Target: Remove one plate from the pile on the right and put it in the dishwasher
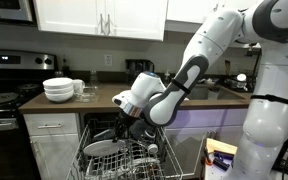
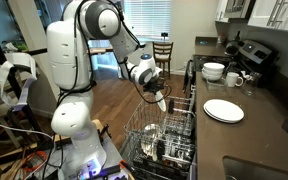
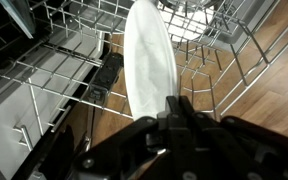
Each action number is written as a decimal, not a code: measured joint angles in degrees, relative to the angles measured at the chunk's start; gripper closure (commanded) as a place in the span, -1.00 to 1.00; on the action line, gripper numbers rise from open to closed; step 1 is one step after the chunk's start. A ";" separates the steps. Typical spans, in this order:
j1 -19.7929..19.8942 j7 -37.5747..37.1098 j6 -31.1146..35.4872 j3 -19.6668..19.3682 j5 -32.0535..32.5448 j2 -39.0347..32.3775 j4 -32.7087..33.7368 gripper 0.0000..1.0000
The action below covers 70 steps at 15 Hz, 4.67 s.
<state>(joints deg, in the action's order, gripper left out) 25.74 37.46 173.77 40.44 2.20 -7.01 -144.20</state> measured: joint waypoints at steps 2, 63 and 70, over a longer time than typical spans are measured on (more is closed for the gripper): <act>2.89 4.15 -2.03 3.14 -4.89 -0.33 1.39 0.95; -20.42 23.61 -20.44 -25.96 -33.24 -2.08 12.48 0.95; -20.55 24.22 -21.45 -27.77 -34.48 -2.65 12.66 0.95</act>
<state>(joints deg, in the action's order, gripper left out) 5.19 61.68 152.32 12.66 -32.29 -9.66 -131.54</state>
